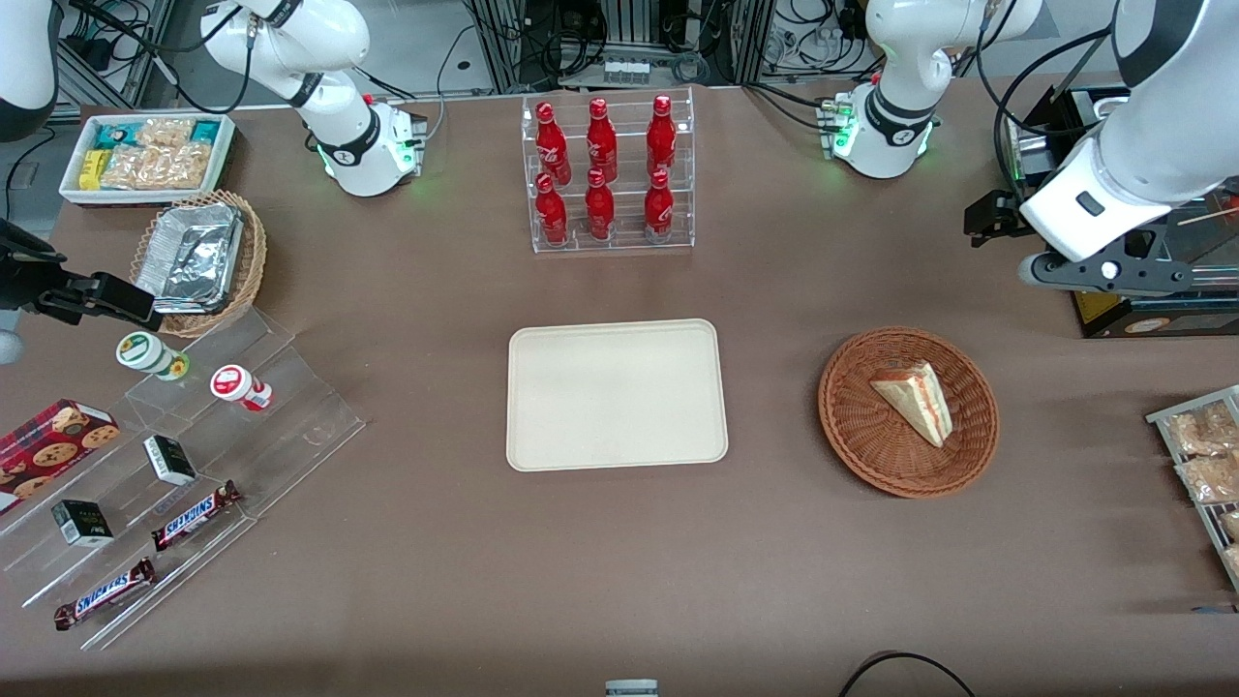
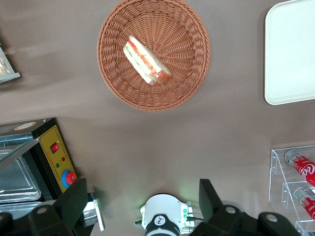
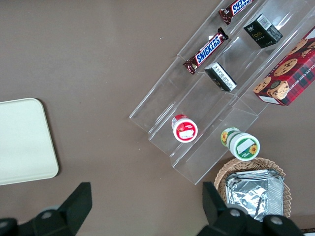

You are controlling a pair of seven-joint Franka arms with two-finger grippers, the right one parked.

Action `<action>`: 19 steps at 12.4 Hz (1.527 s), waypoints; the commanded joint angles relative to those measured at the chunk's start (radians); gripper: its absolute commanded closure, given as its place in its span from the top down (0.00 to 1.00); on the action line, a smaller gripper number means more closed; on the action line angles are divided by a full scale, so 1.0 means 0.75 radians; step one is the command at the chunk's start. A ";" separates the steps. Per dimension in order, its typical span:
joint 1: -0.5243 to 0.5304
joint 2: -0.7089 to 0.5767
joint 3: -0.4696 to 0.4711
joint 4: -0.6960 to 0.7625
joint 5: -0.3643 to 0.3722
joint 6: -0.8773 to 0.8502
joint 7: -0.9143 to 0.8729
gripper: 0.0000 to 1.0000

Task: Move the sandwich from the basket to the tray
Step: 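Move the left gripper down over the wrapped sandwich in the wicker basket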

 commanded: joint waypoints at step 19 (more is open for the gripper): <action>0.066 0.035 0.056 -0.892 -0.077 1.218 0.022 1.00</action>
